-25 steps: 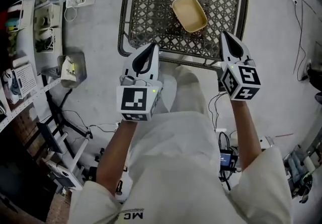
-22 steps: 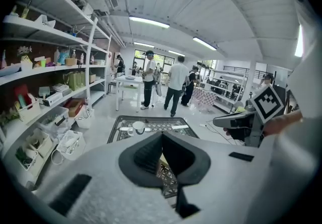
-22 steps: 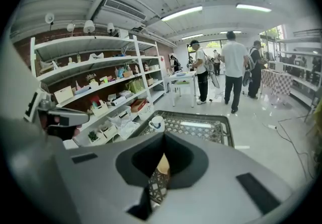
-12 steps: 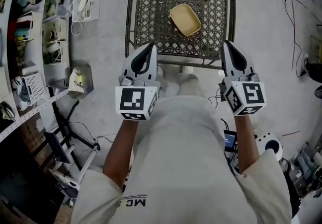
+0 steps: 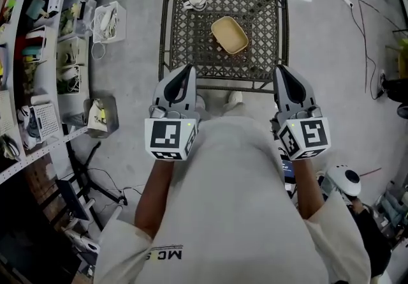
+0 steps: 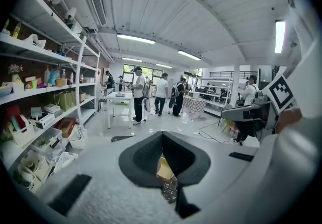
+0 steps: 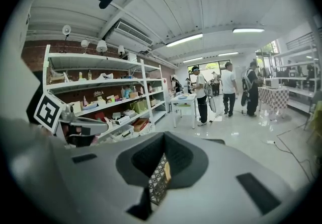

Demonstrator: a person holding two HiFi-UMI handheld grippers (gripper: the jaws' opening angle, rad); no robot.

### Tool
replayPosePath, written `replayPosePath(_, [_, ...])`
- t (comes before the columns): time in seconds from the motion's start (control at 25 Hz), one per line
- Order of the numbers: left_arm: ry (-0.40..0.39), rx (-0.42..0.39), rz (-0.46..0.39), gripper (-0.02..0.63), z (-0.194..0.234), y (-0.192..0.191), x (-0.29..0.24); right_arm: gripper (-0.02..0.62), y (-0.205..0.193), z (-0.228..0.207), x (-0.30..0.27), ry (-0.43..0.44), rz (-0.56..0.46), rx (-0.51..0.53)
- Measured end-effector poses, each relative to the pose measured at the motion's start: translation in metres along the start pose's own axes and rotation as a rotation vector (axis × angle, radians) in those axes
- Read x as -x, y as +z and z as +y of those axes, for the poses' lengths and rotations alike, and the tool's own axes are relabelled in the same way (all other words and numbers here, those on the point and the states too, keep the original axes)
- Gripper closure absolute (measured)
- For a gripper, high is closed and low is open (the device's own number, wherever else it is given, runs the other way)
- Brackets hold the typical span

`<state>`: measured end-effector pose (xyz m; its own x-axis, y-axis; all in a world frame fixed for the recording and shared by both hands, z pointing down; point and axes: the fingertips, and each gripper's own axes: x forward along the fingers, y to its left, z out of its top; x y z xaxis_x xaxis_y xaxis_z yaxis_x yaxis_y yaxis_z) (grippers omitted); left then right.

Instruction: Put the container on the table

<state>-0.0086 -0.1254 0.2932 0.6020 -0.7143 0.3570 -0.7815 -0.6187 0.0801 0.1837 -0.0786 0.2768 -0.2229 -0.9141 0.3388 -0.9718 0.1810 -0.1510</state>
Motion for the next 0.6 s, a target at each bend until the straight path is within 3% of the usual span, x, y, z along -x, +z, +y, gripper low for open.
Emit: replayPosePath(0.6, [-0.048,-0.019,-0.006,0.586,-0.008,0.009,-0.004,0.578,0.001,0.009,-0.008,0.030,0.020,0.033])
